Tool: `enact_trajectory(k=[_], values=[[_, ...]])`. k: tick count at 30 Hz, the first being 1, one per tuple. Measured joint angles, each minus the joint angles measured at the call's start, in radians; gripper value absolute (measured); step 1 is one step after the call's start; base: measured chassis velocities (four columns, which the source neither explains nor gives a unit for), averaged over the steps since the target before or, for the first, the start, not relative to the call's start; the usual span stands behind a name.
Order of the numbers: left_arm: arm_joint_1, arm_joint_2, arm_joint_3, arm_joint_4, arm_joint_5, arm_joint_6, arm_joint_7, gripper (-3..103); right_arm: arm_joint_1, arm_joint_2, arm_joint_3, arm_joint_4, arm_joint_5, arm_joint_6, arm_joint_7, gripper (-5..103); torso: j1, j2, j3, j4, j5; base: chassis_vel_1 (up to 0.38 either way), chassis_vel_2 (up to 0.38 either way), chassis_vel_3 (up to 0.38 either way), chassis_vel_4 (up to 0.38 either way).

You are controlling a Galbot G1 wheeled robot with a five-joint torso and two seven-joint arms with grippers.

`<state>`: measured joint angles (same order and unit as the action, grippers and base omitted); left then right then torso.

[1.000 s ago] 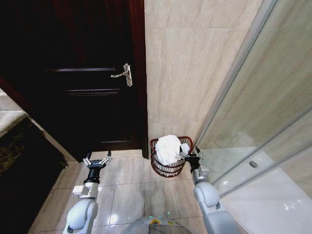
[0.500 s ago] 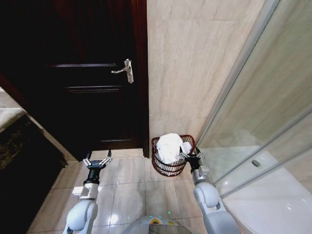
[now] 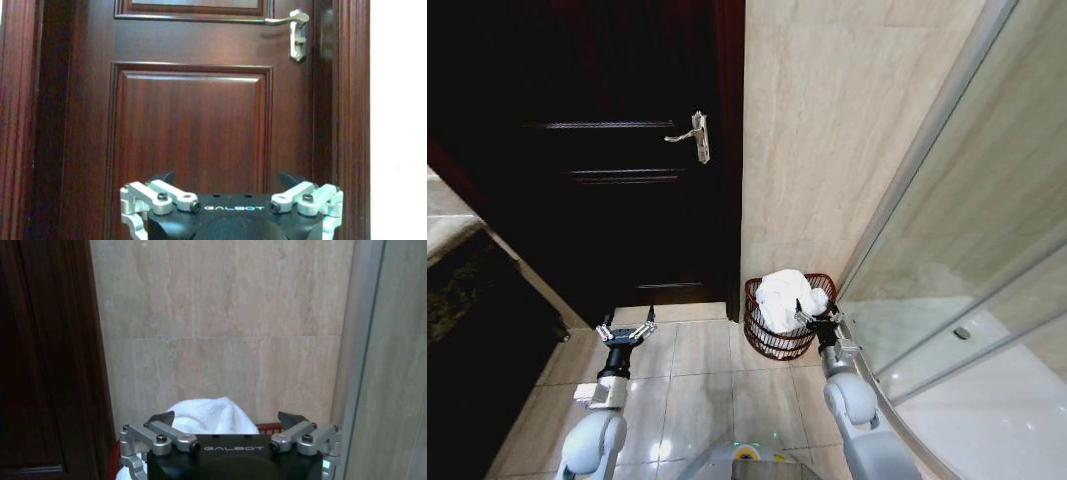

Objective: Discard the used towel into the hamper.

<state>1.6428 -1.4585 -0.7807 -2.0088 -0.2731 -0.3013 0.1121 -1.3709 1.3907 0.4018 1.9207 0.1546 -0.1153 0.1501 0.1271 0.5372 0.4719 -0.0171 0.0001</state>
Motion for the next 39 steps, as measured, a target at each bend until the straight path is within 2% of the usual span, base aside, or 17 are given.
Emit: enact_trajectory(k=[20,39], values=[[0.006,-0.001,-0.003,-0.004,0.025,0.001,0.001,100,0.002,0.002,-0.002,0.011,-0.002,-0.004,0.003,100,-0.033,-0.083,-0.050,0.0001,-0.0001,0.045,0.046,-0.049,-0.056],[-0.002,0.000,0.001,-0.002,0.012,-0.006,-0.002,100,0.012,0.003,0.000,0.008,0.004,-0.005,0.004,100,-0.060,-0.153,-0.093,-0.0005,-0.0001,-0.008,-0.007,-0.114,-0.114]])
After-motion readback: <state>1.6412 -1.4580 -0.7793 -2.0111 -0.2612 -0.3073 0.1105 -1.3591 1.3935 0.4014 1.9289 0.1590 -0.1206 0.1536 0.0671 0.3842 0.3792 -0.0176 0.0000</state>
